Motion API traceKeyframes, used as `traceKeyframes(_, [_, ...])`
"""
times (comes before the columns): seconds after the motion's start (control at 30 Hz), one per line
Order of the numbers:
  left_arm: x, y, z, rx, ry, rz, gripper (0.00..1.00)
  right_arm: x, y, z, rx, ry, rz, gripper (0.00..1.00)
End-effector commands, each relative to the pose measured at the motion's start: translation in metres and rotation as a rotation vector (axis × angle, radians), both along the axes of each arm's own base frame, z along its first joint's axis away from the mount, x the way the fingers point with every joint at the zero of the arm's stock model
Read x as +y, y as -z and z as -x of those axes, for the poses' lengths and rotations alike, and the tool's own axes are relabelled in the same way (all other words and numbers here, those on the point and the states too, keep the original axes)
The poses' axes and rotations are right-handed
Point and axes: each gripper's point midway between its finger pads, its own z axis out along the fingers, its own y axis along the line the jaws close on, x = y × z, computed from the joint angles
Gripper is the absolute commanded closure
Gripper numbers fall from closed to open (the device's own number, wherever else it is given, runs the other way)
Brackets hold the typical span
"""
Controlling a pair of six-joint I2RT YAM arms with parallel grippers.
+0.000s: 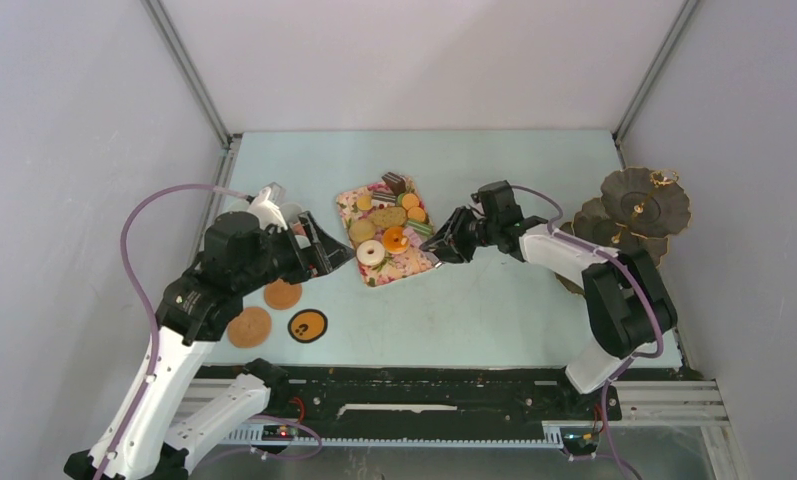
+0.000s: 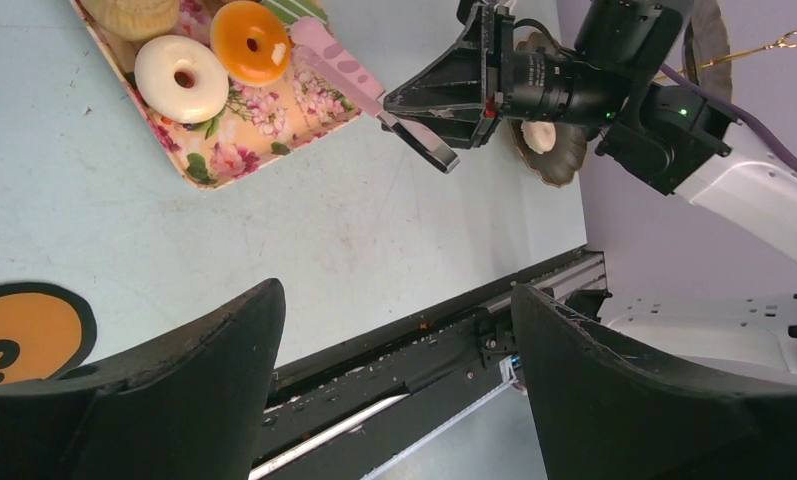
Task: Serve the afternoon tea
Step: Pick up the desert from the tray.
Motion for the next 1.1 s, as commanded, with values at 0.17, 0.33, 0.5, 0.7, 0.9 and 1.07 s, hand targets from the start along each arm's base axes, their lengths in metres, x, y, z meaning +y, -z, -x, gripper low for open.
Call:
traceKeyframes(0.17, [-0.004, -0.005, 0.003, -0.028, 0.025, 0.033, 0.10, 0.001, -0.027, 0.004, -0.025, 0.007, -0.053, 1.00])
traceKeyframes(0.33, [-0.004, -0.004, 0.004, -0.024, 0.030, 0.028, 0.10, -0.002, -0.019, 0.010, -0.011, -0.042, -0.051, 0.93])
traceKeyframes(0.5, [-0.004, -0.004, 0.004, -0.023, 0.034, 0.024, 0.10, -0.004, -0.012, 0.009, -0.046, -0.067, -0.023, 0.72])
traceKeyframes(0.7, [-0.004, -0.005, 0.001, -0.025, 0.038, 0.018, 0.10, 0.007, 0.002, 0.013, 0.030, -0.121, -0.054, 0.70])
traceKeyframes(0.9, [-0.004, -0.004, 0.000, -0.025, 0.035, 0.012, 0.10, 0.009, 0.004, 0.006, 0.025, -0.134, -0.038, 0.55])
traceKeyframes(1.07, [-0.003, -0.004, -0.003, -0.025, 0.029, 0.011, 0.10, 0.015, 0.009, 0.000, 0.041, -0.144, -0.053, 0.50])
